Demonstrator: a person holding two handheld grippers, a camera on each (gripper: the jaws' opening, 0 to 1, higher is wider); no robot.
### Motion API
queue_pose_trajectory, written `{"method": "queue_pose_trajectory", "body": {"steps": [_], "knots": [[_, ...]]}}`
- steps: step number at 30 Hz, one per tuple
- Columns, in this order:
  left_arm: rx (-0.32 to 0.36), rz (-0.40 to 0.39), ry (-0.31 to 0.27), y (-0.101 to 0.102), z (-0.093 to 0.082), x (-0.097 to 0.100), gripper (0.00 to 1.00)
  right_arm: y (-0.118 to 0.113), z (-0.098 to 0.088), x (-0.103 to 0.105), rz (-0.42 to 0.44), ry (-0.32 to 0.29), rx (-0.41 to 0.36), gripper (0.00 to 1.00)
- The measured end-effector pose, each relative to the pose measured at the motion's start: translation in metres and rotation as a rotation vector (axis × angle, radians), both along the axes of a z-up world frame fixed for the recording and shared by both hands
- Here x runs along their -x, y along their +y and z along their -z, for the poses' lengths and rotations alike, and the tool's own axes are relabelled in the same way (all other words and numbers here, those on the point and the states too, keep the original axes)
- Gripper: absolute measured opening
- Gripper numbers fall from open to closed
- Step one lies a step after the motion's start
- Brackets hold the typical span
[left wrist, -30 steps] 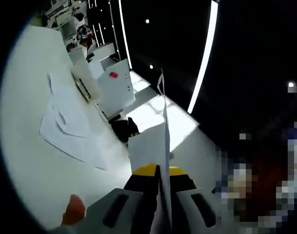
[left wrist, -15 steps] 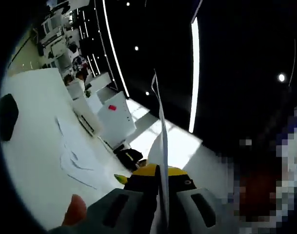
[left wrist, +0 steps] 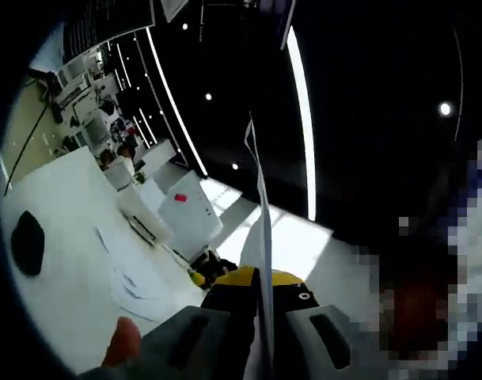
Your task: Organize the stack of printing papers by aligning and flattening the scattered papers on the table
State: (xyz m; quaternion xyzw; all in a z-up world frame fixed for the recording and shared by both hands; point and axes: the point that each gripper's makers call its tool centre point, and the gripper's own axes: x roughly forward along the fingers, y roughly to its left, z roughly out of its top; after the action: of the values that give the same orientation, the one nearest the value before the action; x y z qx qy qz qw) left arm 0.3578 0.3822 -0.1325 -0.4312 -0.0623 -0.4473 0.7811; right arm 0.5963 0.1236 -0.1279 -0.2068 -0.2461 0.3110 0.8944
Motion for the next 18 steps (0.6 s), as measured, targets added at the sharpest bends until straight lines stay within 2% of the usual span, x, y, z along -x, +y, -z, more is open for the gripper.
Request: {"method": "queue_pose_trajectory", "body": {"steps": [1, 3, 5, 6, 7, 8, 9, 11, 14, 17, 18], "knots": [[0.002, 0.001, -0.004, 0.001, 0.000, 0.000, 0.06, 0.002, -0.012, 0.006, -0.030, -0.040, -0.007, 0.90], [0.012, 0.001, -0.008, 0.003, 0.000, 0.002, 0.06, 0.011, -0.018, 0.014, -0.100, -0.064, -0.008, 0.90], [0.015, 0.001, -0.006, 0.004, 0.001, 0.003, 0.06, 0.021, 0.005, 0.004, -0.146, 0.076, -0.004, 0.90], [0.012, -0.001, -0.009, 0.005, 0.001, 0.003, 0.06, 0.026, 0.022, -0.008, -0.137, 0.127, 0.034, 0.90], [0.009, -0.001, -0.009, 0.005, 0.001, 0.003, 0.06, 0.028, 0.029, -0.016, -0.127, 0.121, 0.070, 0.90], [0.007, -0.002, -0.010, 0.005, 0.001, 0.003, 0.06, 0.033, 0.044, -0.030, -0.111, 0.122, 0.123, 0.90], [0.002, -0.004, -0.009, 0.005, 0.001, 0.003, 0.06, 0.040, 0.065, -0.037, -0.129, 0.189, 0.152, 0.90], [-0.001, -0.007, -0.007, 0.006, 0.002, 0.001, 0.06, 0.055, 0.090, -0.045, -0.209, 0.293, 0.149, 0.90], [0.003, -0.006, 0.000, 0.006, 0.005, -0.001, 0.06, 0.061, 0.129, -0.068, -0.231, 0.447, 0.155, 0.90], [0.003, -0.002, 0.009, 0.008, 0.008, -0.003, 0.06, 0.056, 0.160, -0.088, -0.206, 0.561, 0.144, 0.90], [0.001, -0.003, 0.013, 0.008, 0.009, -0.003, 0.06, 0.055, 0.165, -0.091, -0.218, 0.568, 0.141, 0.90]]}}
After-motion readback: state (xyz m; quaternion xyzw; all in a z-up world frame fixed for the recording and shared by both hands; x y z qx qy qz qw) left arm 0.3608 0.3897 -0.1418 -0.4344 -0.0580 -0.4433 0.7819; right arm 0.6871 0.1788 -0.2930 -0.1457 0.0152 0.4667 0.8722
